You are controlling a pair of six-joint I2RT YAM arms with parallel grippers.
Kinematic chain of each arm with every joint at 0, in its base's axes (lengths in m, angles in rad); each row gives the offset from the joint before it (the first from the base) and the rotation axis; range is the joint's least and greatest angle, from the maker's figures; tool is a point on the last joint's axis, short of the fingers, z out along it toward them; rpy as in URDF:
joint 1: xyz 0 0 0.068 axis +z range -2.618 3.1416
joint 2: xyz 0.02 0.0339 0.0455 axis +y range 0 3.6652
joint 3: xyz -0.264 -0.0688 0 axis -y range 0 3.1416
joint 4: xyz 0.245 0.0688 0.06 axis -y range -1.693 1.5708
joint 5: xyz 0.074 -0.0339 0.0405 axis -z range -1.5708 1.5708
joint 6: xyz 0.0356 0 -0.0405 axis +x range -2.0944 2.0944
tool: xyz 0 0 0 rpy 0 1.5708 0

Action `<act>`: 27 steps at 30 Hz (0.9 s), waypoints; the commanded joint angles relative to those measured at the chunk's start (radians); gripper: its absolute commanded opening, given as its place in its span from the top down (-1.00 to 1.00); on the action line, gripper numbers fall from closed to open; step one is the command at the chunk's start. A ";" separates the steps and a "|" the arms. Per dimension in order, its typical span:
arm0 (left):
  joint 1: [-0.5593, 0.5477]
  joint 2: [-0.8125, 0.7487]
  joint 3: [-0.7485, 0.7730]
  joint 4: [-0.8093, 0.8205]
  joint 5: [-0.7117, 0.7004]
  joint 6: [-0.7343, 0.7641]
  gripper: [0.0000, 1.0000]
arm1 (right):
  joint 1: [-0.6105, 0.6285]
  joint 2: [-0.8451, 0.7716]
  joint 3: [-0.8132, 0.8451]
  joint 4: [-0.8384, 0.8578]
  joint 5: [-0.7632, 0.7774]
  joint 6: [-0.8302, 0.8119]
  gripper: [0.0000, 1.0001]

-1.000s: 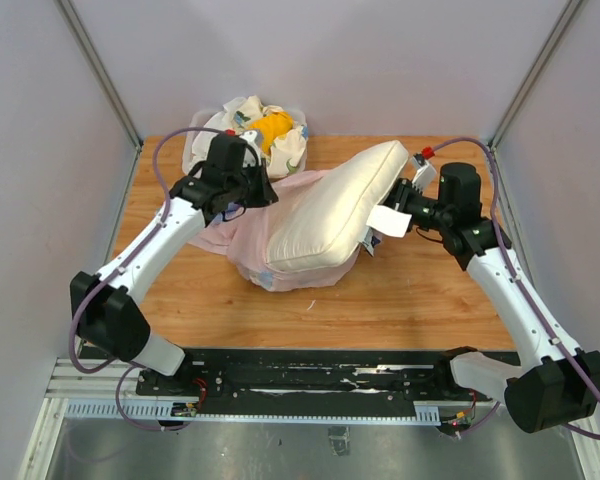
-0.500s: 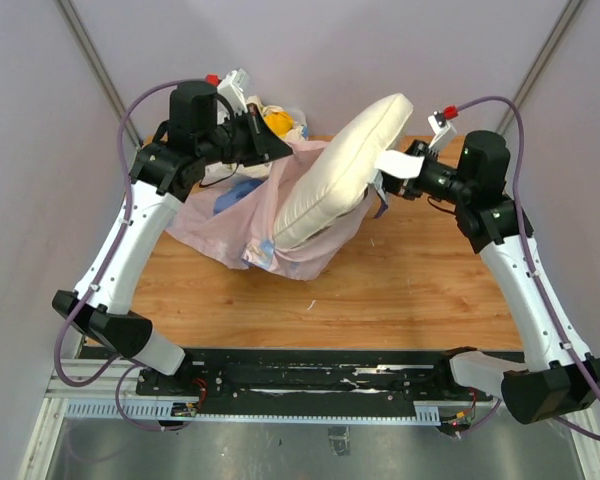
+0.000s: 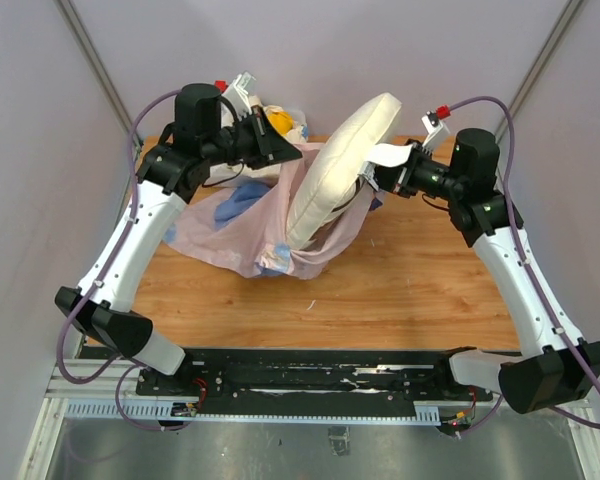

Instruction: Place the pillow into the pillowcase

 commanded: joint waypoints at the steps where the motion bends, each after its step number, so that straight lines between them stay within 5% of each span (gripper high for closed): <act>1: 0.004 -0.078 0.059 0.204 0.087 -0.068 1.00 | -0.013 -0.022 -0.020 0.061 -0.002 -0.003 0.99; 7: 0.004 -0.101 0.092 0.243 0.131 -0.101 0.99 | -0.012 0.002 -0.047 0.084 -0.012 0.013 0.99; 21: 0.004 -0.176 -0.162 0.333 0.086 -0.087 0.99 | -0.012 0.098 0.474 0.182 -0.084 0.084 0.99; 27: 0.004 -0.184 -0.128 0.358 0.072 -0.108 1.00 | -0.011 0.064 0.343 0.225 -0.081 0.101 0.99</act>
